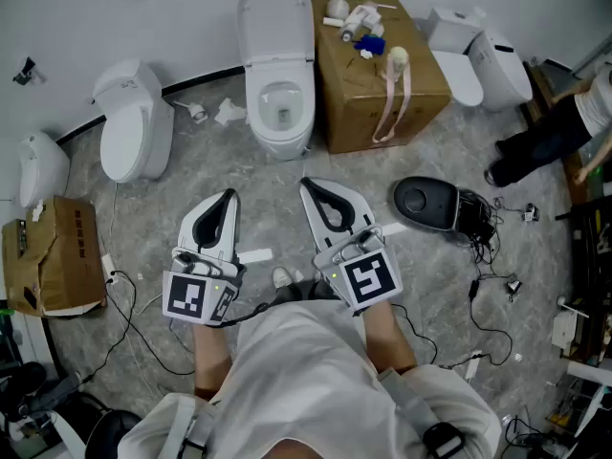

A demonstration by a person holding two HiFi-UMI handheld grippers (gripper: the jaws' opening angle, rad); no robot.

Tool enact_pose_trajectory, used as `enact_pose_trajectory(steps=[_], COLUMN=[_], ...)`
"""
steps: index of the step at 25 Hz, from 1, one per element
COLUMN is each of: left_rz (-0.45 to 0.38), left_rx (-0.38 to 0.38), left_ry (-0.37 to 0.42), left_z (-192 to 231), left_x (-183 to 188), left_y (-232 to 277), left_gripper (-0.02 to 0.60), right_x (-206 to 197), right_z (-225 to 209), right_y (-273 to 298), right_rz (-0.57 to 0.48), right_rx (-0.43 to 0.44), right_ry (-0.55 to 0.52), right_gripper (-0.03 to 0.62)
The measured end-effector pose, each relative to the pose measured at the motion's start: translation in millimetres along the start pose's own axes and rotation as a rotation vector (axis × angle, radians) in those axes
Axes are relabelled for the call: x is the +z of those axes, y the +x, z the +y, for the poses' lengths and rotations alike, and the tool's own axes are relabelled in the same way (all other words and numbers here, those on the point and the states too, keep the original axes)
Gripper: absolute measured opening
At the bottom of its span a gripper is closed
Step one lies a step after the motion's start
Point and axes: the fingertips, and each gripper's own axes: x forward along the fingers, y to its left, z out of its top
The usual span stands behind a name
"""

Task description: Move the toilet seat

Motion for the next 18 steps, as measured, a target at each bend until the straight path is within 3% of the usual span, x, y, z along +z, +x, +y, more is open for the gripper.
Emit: enact_pose_trajectory(steps=[18], left_rz=[0.019], left_rx=[0.028], left_ry=[0.008], left_z=[-24.3], left_x=[-2.8], left_y=[16.7], left_gripper=[0.0], right_x=[-1.5], right_z=[-32.9], right_y=[-18.9], right_rz=[-0.029], right_rx=[-0.004], right_ry=[0.019], right_gripper=[0.002])
